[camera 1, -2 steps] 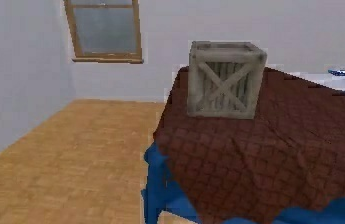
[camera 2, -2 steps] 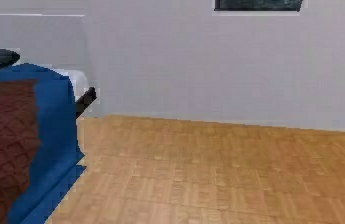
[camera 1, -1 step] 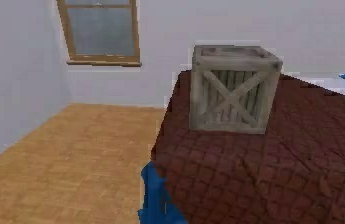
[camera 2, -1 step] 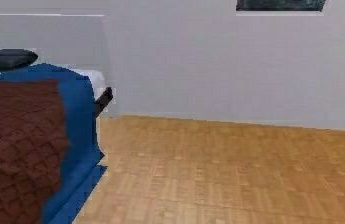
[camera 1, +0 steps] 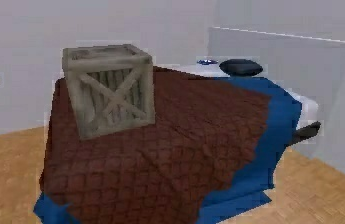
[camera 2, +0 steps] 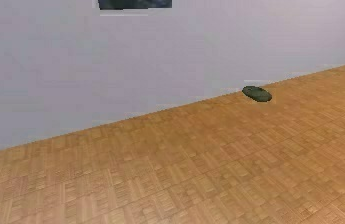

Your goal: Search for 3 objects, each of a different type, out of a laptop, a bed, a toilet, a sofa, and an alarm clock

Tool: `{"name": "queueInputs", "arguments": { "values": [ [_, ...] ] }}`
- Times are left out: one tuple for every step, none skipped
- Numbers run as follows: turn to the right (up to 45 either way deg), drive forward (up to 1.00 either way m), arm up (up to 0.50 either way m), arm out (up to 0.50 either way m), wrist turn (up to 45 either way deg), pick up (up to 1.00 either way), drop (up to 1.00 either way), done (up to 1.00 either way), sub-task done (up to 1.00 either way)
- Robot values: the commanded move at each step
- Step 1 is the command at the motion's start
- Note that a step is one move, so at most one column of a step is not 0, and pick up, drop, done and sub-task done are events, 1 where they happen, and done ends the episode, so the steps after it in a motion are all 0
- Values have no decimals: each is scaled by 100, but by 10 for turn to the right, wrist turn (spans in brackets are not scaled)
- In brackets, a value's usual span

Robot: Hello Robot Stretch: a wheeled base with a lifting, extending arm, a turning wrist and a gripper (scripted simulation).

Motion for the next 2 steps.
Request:
{"name": "queueInputs", "arguments": {
  "values": [
    [0, 0, 0, 0, 0, 0, 0, 0, 100],
    [450, 0, 0, 0, 0, 0, 0, 0, 0]
  ]
}}
